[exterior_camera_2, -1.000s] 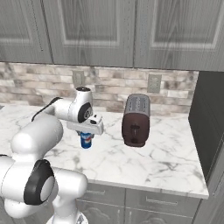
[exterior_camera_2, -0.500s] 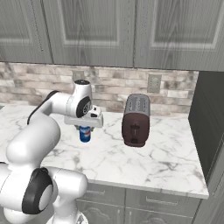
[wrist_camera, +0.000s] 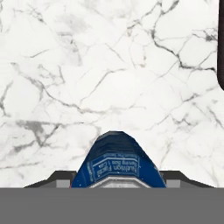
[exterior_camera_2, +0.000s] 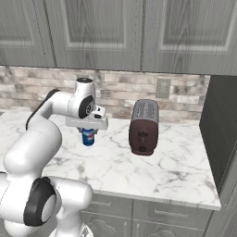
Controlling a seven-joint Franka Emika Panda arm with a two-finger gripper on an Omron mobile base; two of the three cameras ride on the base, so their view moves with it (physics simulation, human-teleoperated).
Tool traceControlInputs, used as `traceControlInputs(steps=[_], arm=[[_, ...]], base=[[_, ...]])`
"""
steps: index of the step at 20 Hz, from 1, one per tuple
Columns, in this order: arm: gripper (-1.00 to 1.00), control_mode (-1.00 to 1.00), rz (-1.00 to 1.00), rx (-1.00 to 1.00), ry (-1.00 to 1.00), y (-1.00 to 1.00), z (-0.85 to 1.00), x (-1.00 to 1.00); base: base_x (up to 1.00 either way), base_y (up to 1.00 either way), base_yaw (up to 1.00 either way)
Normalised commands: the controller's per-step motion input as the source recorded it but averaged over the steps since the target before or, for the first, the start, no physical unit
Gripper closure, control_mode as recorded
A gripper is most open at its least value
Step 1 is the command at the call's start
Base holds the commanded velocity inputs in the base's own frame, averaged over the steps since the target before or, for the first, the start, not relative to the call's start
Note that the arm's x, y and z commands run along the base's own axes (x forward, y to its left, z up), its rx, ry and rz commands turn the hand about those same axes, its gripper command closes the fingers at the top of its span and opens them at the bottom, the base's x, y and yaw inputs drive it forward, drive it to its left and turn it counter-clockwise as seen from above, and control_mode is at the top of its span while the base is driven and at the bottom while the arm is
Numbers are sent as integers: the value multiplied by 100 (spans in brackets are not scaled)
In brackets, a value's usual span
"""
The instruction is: Move the drinks to the dining counter.
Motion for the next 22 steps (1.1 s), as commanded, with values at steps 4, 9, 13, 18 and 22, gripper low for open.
traceControlInputs(steps=[4,9,13,18,22], arm=[[100,-100,0,0,4,6,0,0],[100,-100,0,0,0,1,0,0],[100,100,0,0,0,0,0,0],[100,100,0,0,0,0,0,0],[100,100,0,0,0,0,0,0]], base=[[0,0,0],[0,0,0],[-26,0,1],[-98,6,28],[-80,26,79]])
